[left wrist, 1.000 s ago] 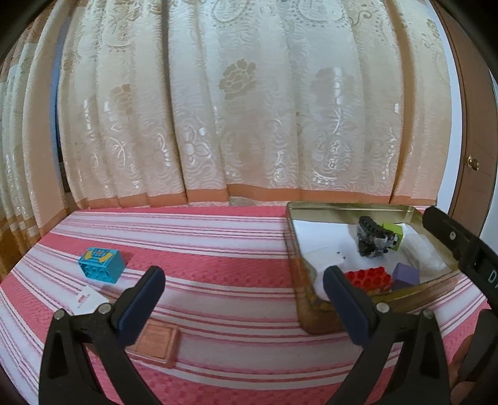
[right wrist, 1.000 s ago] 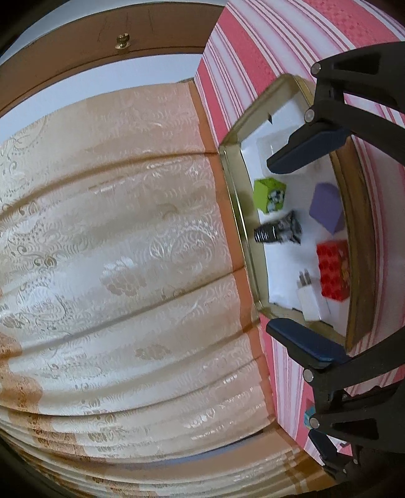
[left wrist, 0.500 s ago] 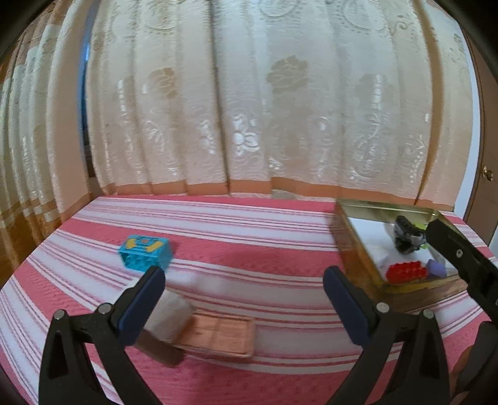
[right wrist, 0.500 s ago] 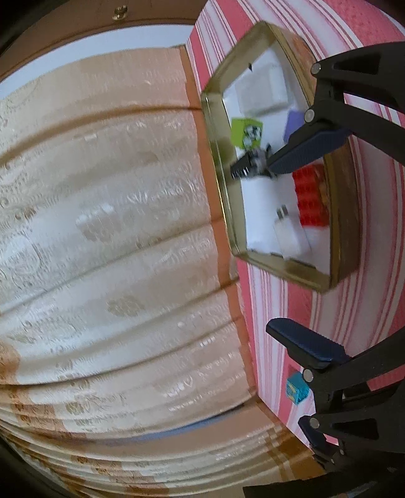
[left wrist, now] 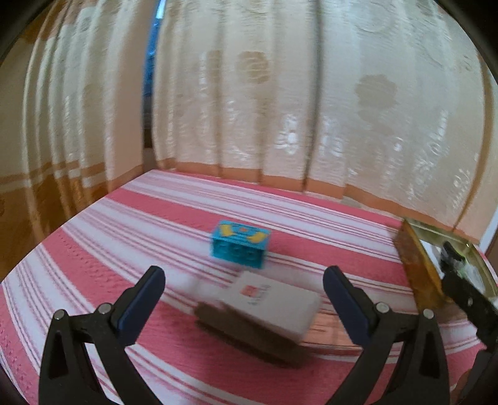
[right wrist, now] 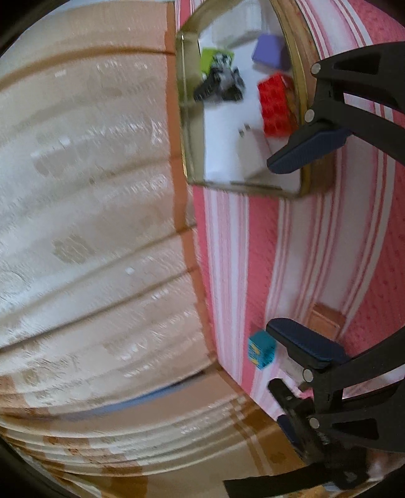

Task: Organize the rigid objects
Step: 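Move both tools toward the white printed box and copper box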

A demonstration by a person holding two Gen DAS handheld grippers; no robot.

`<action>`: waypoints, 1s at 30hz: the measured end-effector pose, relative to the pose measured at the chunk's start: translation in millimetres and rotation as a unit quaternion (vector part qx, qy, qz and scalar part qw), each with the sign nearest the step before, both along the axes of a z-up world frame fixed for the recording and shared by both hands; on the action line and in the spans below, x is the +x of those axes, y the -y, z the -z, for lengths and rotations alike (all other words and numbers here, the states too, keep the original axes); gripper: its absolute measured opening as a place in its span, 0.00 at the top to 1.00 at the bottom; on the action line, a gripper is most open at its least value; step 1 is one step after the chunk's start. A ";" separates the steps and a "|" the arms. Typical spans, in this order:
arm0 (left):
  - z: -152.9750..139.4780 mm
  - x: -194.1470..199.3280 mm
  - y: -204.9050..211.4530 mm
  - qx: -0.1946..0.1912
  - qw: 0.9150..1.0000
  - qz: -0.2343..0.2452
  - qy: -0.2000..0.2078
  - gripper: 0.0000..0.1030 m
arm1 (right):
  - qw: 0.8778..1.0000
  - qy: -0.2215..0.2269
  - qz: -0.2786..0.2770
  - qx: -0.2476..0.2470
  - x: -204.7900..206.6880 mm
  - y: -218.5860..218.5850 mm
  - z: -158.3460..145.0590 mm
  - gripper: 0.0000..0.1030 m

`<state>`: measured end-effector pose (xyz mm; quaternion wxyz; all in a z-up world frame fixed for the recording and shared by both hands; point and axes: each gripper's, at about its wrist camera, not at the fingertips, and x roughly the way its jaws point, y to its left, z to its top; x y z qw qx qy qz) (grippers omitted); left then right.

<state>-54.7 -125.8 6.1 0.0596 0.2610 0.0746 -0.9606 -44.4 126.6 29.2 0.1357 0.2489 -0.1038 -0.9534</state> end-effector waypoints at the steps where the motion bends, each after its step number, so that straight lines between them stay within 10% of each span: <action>1: 0.4 0.2 5.7 0.002 1.000 -0.006 0.000 0.00 | 1.000 0.006 -0.008 0.002 -1.6 4.7 1.2 0.07; 22: 5.5 -1.1 67.5 0.024 0.998 -0.053 0.006 0.00 | 0.972 0.155 -0.149 0.094 -38.4 93.4 39.0 0.07; 30: 6.6 -4.2 70.1 0.026 0.998 -0.051 0.015 0.00 | 0.945 0.073 -0.249 0.200 -45.8 123.7 29.0 0.07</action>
